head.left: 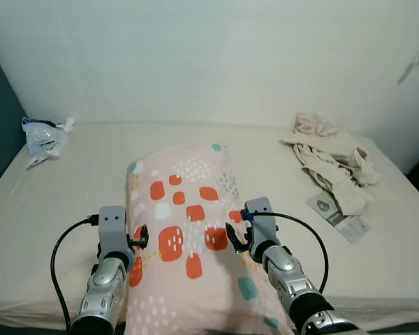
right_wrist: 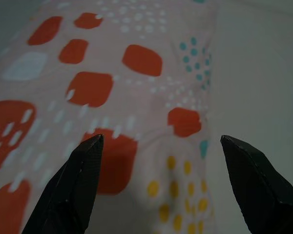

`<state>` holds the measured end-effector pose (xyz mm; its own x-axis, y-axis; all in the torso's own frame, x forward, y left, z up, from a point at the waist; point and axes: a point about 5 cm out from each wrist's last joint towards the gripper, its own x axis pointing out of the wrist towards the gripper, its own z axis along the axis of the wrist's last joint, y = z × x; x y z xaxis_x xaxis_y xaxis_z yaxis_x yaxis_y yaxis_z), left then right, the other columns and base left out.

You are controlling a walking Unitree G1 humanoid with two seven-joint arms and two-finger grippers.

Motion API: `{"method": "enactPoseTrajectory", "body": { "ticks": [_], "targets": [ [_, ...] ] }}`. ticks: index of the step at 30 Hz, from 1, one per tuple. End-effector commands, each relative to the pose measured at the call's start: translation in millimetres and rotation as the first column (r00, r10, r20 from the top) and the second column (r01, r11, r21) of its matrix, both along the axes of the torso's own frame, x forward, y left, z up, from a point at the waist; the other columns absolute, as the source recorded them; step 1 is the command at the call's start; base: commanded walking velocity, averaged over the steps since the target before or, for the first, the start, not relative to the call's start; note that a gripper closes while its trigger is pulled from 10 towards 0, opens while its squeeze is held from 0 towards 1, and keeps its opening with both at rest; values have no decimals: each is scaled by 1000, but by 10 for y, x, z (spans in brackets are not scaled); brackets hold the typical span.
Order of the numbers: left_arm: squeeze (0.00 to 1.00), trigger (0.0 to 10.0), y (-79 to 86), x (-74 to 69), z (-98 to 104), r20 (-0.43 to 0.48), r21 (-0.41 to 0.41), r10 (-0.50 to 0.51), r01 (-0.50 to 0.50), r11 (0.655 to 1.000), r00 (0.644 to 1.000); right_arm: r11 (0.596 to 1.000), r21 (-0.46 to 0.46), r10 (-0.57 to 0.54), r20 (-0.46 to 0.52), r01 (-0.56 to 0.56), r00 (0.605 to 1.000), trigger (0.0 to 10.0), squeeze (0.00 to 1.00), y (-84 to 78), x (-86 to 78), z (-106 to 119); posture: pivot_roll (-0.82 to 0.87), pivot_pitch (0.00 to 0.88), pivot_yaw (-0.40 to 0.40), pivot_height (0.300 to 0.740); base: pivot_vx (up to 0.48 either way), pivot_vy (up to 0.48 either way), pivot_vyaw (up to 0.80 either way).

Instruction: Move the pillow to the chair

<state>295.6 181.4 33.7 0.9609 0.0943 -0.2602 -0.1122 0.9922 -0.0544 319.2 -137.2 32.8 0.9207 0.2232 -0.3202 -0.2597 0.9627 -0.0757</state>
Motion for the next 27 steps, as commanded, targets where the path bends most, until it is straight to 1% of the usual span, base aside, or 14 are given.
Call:
{"method": "enactPoseTrajectory", "body": {
  "ticks": [1,5,6,9,10,14,19,27],
  "targets": [
    [0,10000,9,-19,-46,-28,8,-14,14,1000,1000,1000,1,-6,-29,6,1000,10000,0,-18,-68,-84,-32,49,-38,705,0,0,0],
    [0,10000,7,-17,-49,-31,11,-18,19,1000,999,1000,14,-19,-34,20,999,10000,0,-30,-85,-100,-34,51,-29,705,0,0,0],
    [0,10000,2,-14,-49,-32,12,-24,24,1000,999,998,37,-46,-43,47,998,10000,0,-53,-100,-115,-35,50,-25,705,0,0,-569],
    [0,10000,0,-12,-49,-33,13,-26,27,1000,999,998,41,-54,-45,56,998,10000,0,-63,-105,-119,-35,50,-25,705,0,0,-569],
    [0,10000,-6,-5,-46,-34,13,-29,30,999,999,997,50,-64,-50,67,997,10000,0,-75,-111,-127,-39,48,-14,705,0,0,-800],
    [0,10000,-15,7,-43,-36,12,-38,39,999,999,996,37,-79,-63,81,995,10000,0,-100,-118,-145,-38,49,-8,705,0,0,-800],
    [0,10000,-23,23,-36,-40,14,-51,52,999,998,997,23,-68,-69,70,995,10000,0,-89,-128,-159,-37,55,-4,705,0,0,0],
    [0,10000,-15,15,-48,-55,27,-48,50,998,997,998,31,-60,-86,63,995,10000,0,-72,-147,-182,-34,58,-4,705,0,0,0]
  ]
}}
